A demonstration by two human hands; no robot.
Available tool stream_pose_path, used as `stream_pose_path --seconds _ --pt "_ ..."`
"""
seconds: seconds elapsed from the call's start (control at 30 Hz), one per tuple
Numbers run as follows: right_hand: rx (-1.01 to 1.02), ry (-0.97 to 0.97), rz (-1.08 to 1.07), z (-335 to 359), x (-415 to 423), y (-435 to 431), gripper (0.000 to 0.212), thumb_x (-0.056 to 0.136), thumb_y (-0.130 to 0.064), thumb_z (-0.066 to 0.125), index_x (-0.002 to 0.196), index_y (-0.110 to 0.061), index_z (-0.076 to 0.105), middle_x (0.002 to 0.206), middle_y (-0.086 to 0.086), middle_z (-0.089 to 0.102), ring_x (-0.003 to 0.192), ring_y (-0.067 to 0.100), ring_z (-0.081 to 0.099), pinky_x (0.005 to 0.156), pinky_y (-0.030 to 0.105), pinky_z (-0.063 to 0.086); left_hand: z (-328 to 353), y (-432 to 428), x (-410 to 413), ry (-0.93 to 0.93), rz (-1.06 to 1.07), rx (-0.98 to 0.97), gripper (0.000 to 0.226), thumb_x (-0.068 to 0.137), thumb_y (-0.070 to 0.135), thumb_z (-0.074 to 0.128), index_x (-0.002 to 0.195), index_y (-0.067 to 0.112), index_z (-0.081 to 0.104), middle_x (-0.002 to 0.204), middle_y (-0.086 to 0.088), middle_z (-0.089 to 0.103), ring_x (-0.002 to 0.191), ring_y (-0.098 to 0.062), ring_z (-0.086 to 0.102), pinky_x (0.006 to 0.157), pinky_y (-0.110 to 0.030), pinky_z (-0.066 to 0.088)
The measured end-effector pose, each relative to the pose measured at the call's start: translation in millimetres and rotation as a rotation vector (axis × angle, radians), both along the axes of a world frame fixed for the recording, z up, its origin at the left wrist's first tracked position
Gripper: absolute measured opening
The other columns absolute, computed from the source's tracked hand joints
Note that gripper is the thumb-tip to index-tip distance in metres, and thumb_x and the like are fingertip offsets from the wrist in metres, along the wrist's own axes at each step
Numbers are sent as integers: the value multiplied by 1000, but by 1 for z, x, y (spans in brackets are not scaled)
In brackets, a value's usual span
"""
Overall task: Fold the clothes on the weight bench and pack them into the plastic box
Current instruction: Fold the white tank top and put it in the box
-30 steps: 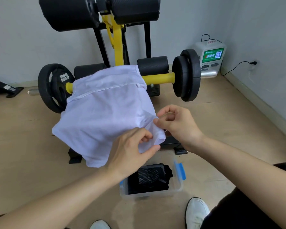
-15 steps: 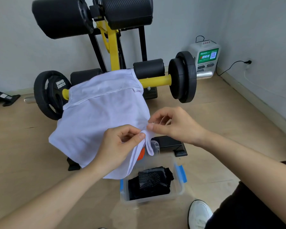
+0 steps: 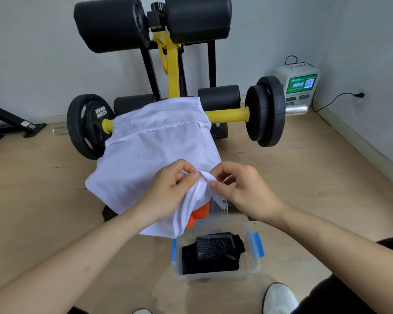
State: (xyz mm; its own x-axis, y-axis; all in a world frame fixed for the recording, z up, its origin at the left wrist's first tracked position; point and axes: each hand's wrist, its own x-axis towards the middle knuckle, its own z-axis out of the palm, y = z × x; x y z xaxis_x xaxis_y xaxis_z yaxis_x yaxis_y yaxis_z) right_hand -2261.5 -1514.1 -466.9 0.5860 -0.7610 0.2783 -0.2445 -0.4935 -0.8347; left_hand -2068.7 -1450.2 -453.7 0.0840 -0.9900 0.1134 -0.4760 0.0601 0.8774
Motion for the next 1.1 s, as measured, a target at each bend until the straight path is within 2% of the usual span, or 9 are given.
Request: stream_pose_path --seconds 0.13,0.23,0.3,0.4,0.63,0.77,0.87,1.0,1.1 --pt "221 -90 39 2 -1 -6 5 93 -8 63 90 -6 66 88 19 69 74 22 62 72 41 51 4 -2 0 9 -12 10 14 97 25 64 89 15 62 47 -1 39 49 -13 28 49 -28 22" --pt "317 -159 15 5 -2 -9 8 92 -9 61 91 -1 63 82 27 65 72 23 54 66 36 44 10 1 -1 84 -107 53 17 88 21 76 101 14 68 59 -11 62 56 -16 46 54 -28 37" --pt "357 -204 -14 10 -3 -11 10 95 -8 59 92 2 60 76 19 58 70 23 46 56 26 41 8 3 1 55 -137 69 33 74 31 84 102 19 73 83 -20 72 72 -19 60 68 -38 51" --pt "372 -250 -31 18 -6 -15 12 98 -6 55 95 5 59 76 16 52 69 25 38 53 26 33 0 4 0 -61 -75 55 40 64 51 81 85 18 74 80 -14 71 69 -13 58 72 -48 53" --pt "282 -272 -4 22 -2 -10 24 98 -19 59 94 4 59 73 20 53 64 24 42 49 26 37 -4 13 -34 -288 210 -19 54 52 71 76 79 27 59 72 13 70 69 -5 66 63 -33 54" --pt "236 -256 11 26 1 -8 30 98 -27 59 94 2 59 79 30 59 61 24 49 50 32 42 -7 7 -38 -326 254 -144 32 78 37 70 61 23 46 49 6 47 48 -12 42 50 -27 32" --pt "216 -221 -39 26 -3 -18 30 100 -29 57 94 1 56 67 19 55 51 24 48 45 29 42 -4 7 -29 -375 252 -201 41 72 29 61 60 17 24 62 -6 19 60 -17 17 52 -34 20" --pt "177 -128 -35 29 -7 -32 25 97 -29 61 90 -5 56 56 -5 53 47 20 48 45 30 42 2 5 -11 -260 152 -100 37 75 37 58 60 14 33 63 -6 23 62 -13 23 56 -34 22" --pt "153 -81 63 42 -6 -40 27 90 -26 72 89 -2 59 63 4 55 53 20 51 45 30 42 14 4 5 -23 132 -57 36 81 38 62 68 5 53 64 0 40 64 -10 38 60 -31 30"
